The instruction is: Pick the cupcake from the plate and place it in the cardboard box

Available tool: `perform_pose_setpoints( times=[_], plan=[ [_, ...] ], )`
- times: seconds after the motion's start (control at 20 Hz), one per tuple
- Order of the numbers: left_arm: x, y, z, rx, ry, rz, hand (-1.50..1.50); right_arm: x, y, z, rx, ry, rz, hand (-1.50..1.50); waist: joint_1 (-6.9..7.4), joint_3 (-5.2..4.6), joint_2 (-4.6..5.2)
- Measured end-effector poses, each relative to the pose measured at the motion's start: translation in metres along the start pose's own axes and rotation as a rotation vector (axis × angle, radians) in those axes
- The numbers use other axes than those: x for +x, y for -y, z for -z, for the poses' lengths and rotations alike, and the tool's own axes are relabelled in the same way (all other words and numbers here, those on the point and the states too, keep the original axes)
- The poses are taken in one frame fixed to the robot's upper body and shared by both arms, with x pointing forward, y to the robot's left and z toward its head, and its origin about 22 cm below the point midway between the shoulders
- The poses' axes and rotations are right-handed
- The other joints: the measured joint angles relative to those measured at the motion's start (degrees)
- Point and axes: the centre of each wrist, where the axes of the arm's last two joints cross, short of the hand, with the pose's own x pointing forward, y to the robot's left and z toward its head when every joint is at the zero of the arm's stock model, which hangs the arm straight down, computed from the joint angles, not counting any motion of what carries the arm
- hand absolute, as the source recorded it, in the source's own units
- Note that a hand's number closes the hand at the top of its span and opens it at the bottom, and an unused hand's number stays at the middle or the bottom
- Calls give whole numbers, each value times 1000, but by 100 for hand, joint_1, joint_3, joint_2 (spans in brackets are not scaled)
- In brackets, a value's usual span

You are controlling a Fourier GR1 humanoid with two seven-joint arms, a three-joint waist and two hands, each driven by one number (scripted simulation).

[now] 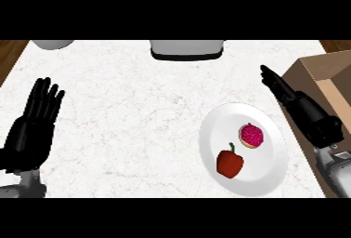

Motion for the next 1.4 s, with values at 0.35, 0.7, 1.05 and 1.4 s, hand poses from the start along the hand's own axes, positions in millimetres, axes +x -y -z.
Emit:
perform_pose_setpoints(
  times=[0.35, 0.7, 1.05, 1.4],
  plan=[
    [-2, -19, -2, -6, -166, 47, 0, 3, 42, 5, 140, 143, 101, -150, 140, -6, -22],
    [-6, -26, -5, -23, -286, 42, 0, -41, 75, -12, 7, 470, 206, -150, 128, -10, -24],
    [-2, -25, -7, -25, -321, 41, 0, -15, 116, -22, 200, 504, -104, -150, 113, -24, -66],
    [0, -28, -7, -21, -331, 51, 0, 33, 115, -18, 386, 333, -554, -150, 120, -37, -80]
  ],
)
